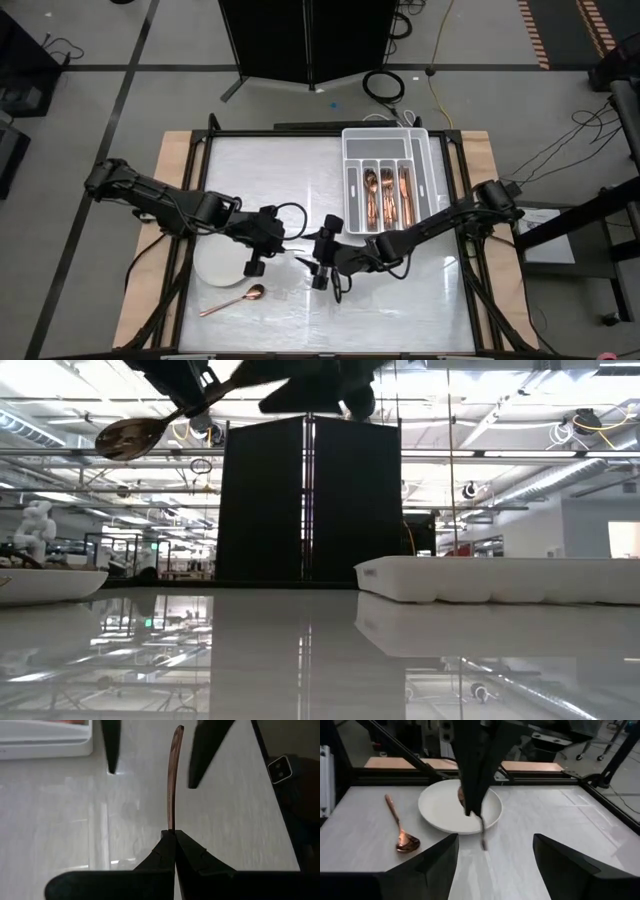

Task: Sort silverware
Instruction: Put the bronze spoon into the silverware tray

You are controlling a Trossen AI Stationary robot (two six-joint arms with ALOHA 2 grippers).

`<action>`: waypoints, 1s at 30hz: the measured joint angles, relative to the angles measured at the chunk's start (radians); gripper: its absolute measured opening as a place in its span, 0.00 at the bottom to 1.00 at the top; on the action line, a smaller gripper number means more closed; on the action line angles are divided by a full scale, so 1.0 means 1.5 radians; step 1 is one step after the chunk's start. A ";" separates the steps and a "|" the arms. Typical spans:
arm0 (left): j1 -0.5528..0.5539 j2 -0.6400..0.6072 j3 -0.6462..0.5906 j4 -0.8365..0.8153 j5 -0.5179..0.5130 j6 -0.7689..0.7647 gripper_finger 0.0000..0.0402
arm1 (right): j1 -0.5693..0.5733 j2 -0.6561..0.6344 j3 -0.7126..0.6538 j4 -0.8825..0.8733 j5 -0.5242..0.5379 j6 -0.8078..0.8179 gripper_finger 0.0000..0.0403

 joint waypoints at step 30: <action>0.018 0.000 0.000 -0.023 -0.011 -0.003 0.00 | -0.006 0.002 0.000 0.021 0.003 -0.006 0.20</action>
